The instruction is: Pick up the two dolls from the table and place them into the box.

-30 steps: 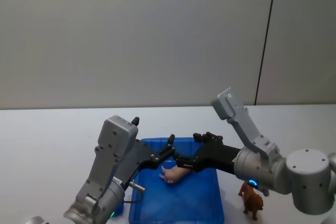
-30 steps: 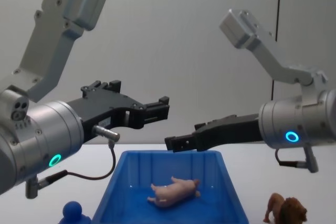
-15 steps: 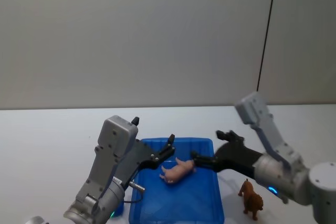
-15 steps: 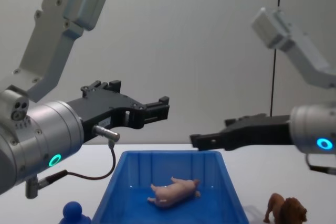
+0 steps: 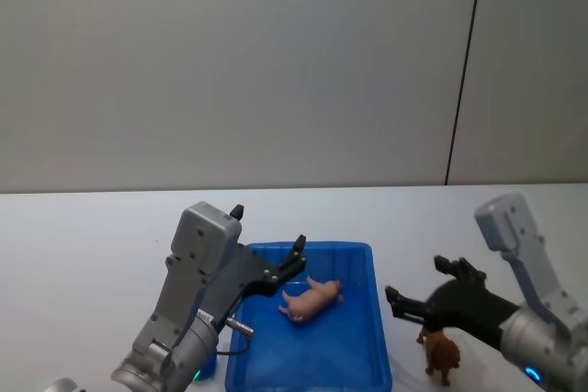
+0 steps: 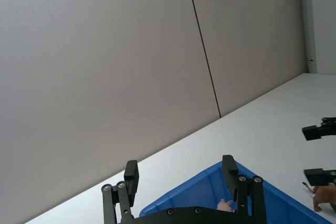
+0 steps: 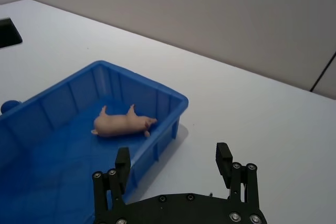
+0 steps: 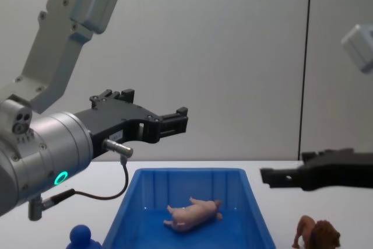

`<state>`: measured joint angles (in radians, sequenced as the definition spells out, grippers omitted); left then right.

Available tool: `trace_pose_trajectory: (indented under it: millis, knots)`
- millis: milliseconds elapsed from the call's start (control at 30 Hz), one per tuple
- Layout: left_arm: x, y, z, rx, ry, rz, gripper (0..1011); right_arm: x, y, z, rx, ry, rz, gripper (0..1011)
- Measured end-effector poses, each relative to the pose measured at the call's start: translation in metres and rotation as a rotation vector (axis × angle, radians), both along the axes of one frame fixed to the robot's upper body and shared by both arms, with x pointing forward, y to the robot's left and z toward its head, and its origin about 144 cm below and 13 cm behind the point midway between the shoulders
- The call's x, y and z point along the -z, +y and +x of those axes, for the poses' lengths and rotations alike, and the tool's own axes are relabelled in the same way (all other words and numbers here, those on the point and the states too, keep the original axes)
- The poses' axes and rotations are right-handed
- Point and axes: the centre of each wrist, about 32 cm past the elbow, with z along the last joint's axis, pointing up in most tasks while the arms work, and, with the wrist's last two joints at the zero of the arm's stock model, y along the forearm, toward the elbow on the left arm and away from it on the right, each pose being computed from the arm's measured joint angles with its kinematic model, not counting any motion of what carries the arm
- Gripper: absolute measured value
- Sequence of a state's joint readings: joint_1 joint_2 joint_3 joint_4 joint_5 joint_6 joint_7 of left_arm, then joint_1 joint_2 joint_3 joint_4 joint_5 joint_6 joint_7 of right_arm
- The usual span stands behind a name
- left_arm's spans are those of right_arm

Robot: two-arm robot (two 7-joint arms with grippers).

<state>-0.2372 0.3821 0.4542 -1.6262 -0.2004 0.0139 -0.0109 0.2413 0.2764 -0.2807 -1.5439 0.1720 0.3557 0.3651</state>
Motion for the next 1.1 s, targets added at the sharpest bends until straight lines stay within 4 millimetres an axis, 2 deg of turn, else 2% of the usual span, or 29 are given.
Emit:
trace_pose_trajectory:
  millis: [400, 900, 1067, 1100]
  knots:
    - [0.000, 0.000, 0.000, 0.000, 0.000, 0.000, 1001, 0.015, -0.013, -0.021, 0.031, 0.068, -0.019, 1001]
    - [0.000, 0.000, 0.000, 0.000, 0.000, 0.000, 1001, 0.032, -0.015, -0.029, 0.048, 0.154, -0.043, 1001]
    - [0.000, 0.000, 0.000, 0.000, 0.000, 0.000, 1001, 0.037, -0.015, -0.029, 0.058, 0.178, -0.044, 922]
    - [0.000, 0.000, 0.000, 0.000, 0.000, 0.000, 1001, 0.038, -0.015, -0.029, 0.062, 0.183, -0.042, 869]
